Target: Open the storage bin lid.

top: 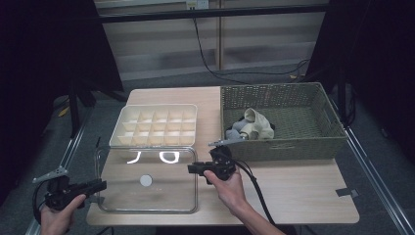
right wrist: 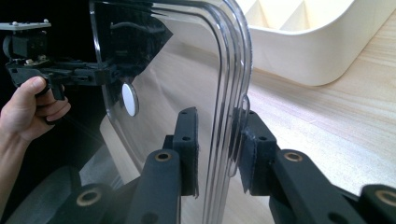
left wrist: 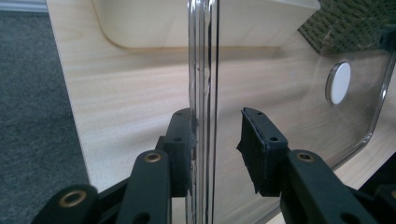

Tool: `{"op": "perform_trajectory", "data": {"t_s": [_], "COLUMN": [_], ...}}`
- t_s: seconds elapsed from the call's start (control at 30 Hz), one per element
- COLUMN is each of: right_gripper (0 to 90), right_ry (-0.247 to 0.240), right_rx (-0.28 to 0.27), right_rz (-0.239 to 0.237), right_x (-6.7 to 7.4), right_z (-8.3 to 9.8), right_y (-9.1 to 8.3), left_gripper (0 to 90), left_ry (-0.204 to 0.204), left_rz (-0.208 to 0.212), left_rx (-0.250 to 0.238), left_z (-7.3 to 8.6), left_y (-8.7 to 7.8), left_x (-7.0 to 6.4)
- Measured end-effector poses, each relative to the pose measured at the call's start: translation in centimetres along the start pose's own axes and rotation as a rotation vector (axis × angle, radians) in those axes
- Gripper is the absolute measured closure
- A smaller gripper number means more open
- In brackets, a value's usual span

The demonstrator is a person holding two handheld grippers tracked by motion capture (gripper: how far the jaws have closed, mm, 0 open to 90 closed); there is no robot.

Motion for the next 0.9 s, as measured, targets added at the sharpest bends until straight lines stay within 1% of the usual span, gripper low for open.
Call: {"op": "perform_trajectory", "data": {"t_s": [0.03, 0.07, 0.1, 0.13, 0.17, 0.2, 0.27, 0.33, 0.37, 0.43, 0.47, 0.63, 0.9], "right_gripper": [70.8, 70.8, 69.9, 69.9, 68.3, 68.3, 67.2, 66.7, 65.1, 64.2, 63.3, 62.4, 59.0], "right_ry": [-0.003, -0.003, -0.008, -0.008, -0.014, -0.014, -0.005, -0.004, -0.01, -0.013, -0.017, -0.017, -0.011], "right_rx": [0.0, 0.0, 0.002, 0.002, 0.003, 0.003, 0.006, 0.008, 0.01, 0.011, 0.015, 0.026, 0.04], "right_rz": [0.004, 0.004, 0.017, 0.017, 0.037, 0.037, 0.046, 0.047, 0.059, 0.066, 0.073, 0.076, 0.1], "right_x": [-0.1, -0.1, -0.2, -0.2, -0.5, -0.5, -1.0, -1.1, -1.3, -1.3, -1.4, -1.5, -1.9], "right_z": [0.0, 0.0, 0.0, 0.0, 0.0, 0.0, 0.0, 0.0, 0.1, 0.1, 0.2, 0.5, 1.0], "right_y": [0.1, 0.1, 0.5, 0.5, 0.8, 0.8, 1.1, 1.2, 1.5, 1.7, 1.9, 2.4, 3.2], "left_gripper": [63.3, 62.2, 60.7, 59.5, 59.2, 59.2, 58.3, 57.9, 57.0, 56.5, 55.8, 54.8, 54.1], "left_ry": [-0.007, -0.007, -0.008, -0.008, -0.009, -0.012, -0.01, -0.011, -0.013, -0.008, -0.016, -0.029, -0.04], "left_rz": [0.001, 0.001, -0.007, -0.007, -0.01, -0.011, -0.008, -0.007, -0.015, -0.017, -0.017, -0.015, -0.009], "left_rx": [0.011, 0.011, 0.023, 0.023, 0.025, 0.027, 0.036, 0.04, 0.043, 0.048, 0.052, 0.047, 0.064], "left_z": [0.2, 0.2, 0.3, 0.3, 0.3, 0.3, 0.3, 0.4, 0.5, 0.6, 0.7, 1.2, 1.7], "left_y": [0.4, 0.4, 0.9, 0.9, 1.1, 1.2, 1.5, 1.5, 1.6, 1.6, 1.6, 1.5, 1.8], "left_x": [0.2, 0.2, 0.3, 0.3, 0.3, 0.4, 0.5, 0.6, 0.6, 0.6, 0.6, 0.8, 1.1]}}
Point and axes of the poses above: each handheld gripper's, and its own axes: y roughly forward along the jaws, z roughly out of its underside, x roughly to its left, the point moved 5 cm from there along y, roughly forward along the jaws, and after that the axes turned 11 degrees about y, right-handed, at the moved point
